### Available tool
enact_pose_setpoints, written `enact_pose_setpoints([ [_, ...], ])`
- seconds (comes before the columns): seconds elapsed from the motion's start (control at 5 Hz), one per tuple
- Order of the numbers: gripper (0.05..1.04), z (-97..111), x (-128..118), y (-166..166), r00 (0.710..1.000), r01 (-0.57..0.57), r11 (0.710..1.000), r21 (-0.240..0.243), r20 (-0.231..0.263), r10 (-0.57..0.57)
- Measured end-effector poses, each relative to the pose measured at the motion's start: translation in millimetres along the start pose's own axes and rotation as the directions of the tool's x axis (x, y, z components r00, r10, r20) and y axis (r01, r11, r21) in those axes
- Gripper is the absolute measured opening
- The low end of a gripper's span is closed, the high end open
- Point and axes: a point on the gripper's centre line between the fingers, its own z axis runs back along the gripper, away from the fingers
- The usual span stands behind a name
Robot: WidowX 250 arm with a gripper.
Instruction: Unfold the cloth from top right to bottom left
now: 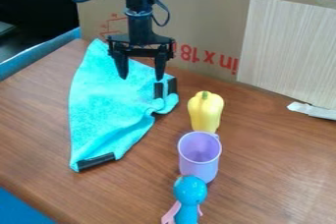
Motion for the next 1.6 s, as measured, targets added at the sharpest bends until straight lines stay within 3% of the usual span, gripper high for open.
enact_pose_setpoints([
  [0.2,1.0,-17,-5,0,0.999,-0.002,1.0,0.011,-0.043,0.002],
  [0.8,1.0,-34,-6,-7,0.998,0.002,0.999,0.034,-0.057,0.0],
  [1.0,0.944,-42,-5,-13,0.998,0.014,0.999,0.047,-0.063,-0.011],
  [1.4,0.37,-42,-4,-16,0.998,0.016,0.999,0.046,-0.066,-0.013],
  [1.6,0.175,-41,-4,-16,0.996,0.025,0.999,0.022,-0.081,-0.023],
])
